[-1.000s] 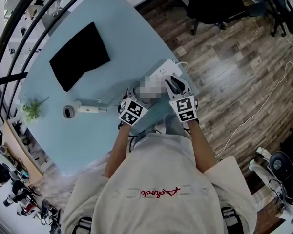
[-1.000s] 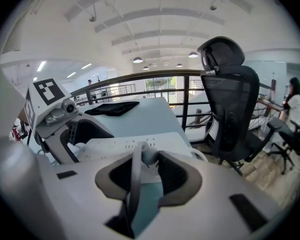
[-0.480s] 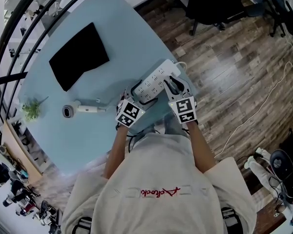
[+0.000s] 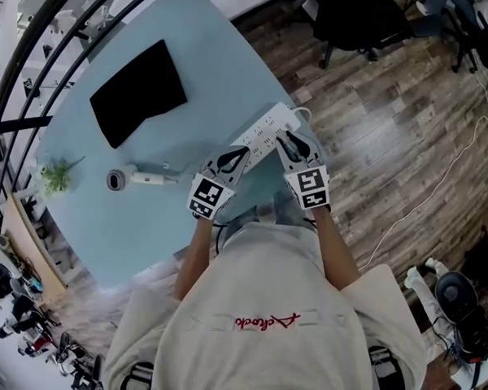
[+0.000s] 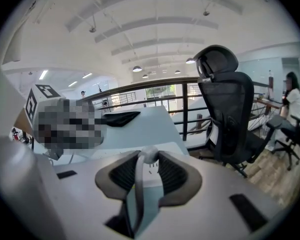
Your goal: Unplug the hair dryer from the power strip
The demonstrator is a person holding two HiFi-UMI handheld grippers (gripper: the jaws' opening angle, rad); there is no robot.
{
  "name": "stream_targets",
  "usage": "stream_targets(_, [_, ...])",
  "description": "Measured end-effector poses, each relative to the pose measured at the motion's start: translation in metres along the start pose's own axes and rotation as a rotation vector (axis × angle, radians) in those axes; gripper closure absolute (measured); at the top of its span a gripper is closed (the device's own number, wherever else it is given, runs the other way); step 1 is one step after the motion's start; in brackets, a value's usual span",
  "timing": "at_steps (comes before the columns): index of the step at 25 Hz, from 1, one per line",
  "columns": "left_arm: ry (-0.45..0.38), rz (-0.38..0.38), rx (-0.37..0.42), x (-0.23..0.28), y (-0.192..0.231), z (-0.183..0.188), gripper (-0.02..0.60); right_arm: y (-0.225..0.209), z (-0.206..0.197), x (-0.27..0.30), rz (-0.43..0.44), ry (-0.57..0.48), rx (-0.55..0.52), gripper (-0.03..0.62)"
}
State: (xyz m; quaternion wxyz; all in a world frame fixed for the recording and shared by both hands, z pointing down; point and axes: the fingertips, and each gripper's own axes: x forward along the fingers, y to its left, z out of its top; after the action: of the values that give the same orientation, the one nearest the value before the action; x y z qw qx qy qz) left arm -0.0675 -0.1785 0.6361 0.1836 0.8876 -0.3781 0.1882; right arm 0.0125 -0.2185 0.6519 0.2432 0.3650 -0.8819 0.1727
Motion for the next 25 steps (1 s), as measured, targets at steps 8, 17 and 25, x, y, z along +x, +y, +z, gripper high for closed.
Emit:
stream_targets(8, [-0.031,0.039,0.015,0.001,-0.019,0.020,0.574,-0.003,0.022,-0.025,0.021,-0.072,0.007,0.471])
stream_targets(17, [-0.089,0.148,-0.050,-0.015,-0.029,0.051,0.575,-0.002,0.051,-0.044,0.084,-0.159,-0.021,0.471])
stream_targets(25, [-0.162,0.248,-0.015,-0.039,-0.027,0.071,0.575,-0.001,0.060,-0.059,0.101,-0.196,-0.023,0.471])
